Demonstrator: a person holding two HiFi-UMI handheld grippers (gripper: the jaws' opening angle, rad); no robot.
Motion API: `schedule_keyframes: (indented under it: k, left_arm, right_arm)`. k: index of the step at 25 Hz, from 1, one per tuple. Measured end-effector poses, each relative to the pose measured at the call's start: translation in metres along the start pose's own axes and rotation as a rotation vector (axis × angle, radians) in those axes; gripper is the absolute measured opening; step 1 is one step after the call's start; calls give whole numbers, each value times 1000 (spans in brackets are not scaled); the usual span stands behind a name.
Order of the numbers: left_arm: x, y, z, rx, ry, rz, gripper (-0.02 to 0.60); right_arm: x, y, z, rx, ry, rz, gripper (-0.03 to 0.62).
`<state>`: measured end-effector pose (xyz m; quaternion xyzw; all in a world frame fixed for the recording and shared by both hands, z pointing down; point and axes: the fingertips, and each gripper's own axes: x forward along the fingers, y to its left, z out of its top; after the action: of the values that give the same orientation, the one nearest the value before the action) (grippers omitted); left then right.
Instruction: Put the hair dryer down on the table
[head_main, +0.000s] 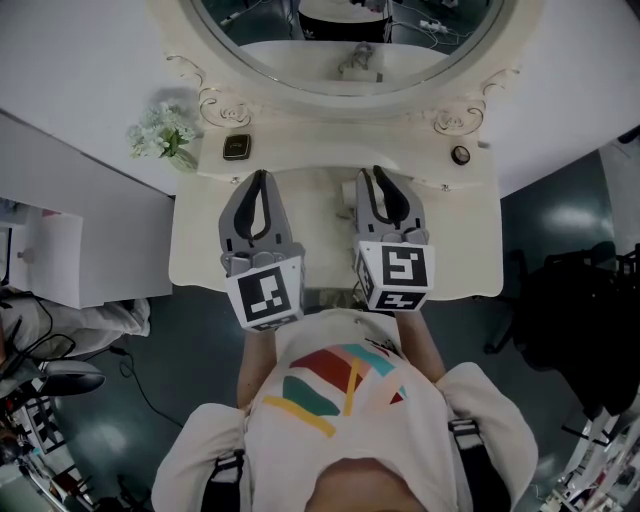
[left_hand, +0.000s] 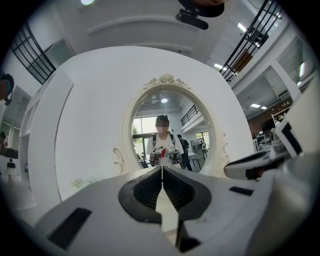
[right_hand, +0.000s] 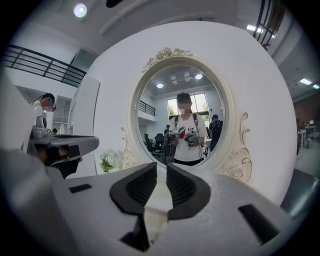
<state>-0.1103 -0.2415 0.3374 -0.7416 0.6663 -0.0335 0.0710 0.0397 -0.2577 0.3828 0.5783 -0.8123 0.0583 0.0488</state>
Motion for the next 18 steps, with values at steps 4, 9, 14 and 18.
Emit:
schedule_keyframes:
  k: [4, 9, 14, 18]
  left_arm:
    - [-1, 1, 4, -1, -3, -2, 8]
    - [-1, 3, 7, 3, -28, 1, 8]
    - [0, 3, 7, -3, -28, 0, 8]
    - [0, 1, 6, 4, -19, -10, 8]
  right_arm:
    - [-7, -6, 12, 7, -60, -52, 2]
    - [-14, -6, 25, 29, -132, -48, 2]
    - [-20, -4, 32, -26, -199, -59, 0]
    - [-22, 0, 33, -65, -215, -57, 0]
